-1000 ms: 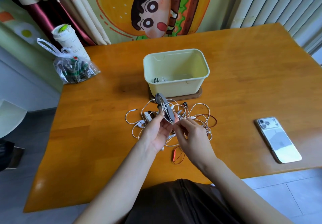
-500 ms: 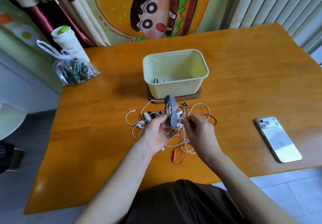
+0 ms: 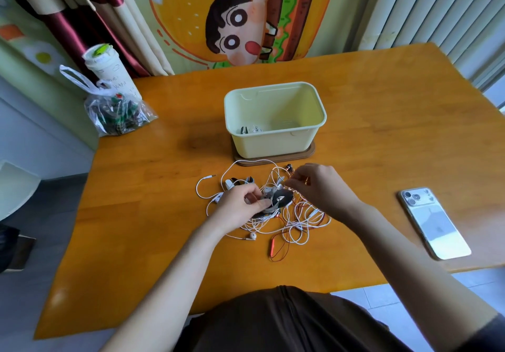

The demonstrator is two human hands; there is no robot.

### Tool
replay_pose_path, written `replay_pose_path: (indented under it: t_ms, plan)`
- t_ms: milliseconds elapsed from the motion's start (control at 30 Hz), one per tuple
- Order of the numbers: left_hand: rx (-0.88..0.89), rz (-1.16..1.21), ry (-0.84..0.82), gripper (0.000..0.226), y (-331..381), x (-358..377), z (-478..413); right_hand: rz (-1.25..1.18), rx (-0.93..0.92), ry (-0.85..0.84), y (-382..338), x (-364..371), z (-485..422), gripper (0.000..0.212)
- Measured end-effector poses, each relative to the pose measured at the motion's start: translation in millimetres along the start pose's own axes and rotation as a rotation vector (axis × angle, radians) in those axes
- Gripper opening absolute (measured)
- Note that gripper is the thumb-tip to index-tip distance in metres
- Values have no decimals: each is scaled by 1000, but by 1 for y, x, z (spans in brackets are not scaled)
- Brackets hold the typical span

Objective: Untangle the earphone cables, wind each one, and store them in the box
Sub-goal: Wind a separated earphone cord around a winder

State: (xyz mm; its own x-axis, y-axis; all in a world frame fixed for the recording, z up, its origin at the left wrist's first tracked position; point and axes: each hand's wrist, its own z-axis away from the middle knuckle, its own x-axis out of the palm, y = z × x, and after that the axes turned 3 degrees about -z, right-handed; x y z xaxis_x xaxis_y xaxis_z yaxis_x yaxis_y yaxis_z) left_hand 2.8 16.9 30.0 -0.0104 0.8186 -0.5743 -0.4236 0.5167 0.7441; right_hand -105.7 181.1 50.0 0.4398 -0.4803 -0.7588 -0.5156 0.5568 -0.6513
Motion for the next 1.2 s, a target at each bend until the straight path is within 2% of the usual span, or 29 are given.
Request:
replay_pose_path:
  t_ms: [233, 533, 733, 800, 967, 1067, 1200]
  plan:
    - [0, 94, 128, 22, -1, 0, -2, -49, 77, 81, -1, 3, -5, 22]
    - [-42, 84, 216, 22, -2, 8, -8, -70, 35, 117, -10, 4, 1, 18]
    - [-102, 112, 320, 27, 4, 17, -10, -67, -41, 116, -26, 34, 16, 16]
    - [-140, 234, 350, 27, 7, 18, -10, -80, -67, 161, -31, 45, 24, 16]
    - [-359, 777, 357, 24, 21, 15, -16, -52, -118, 220, -42, 64, 37, 15]
    - [-446, 900, 308, 26, 21, 13, -19, -113, -80, 220, -38, 66, 38, 11]
    - [-523, 998, 246, 43, 23, 15, -16, -144, -33, 206, -30, 65, 39, 12]
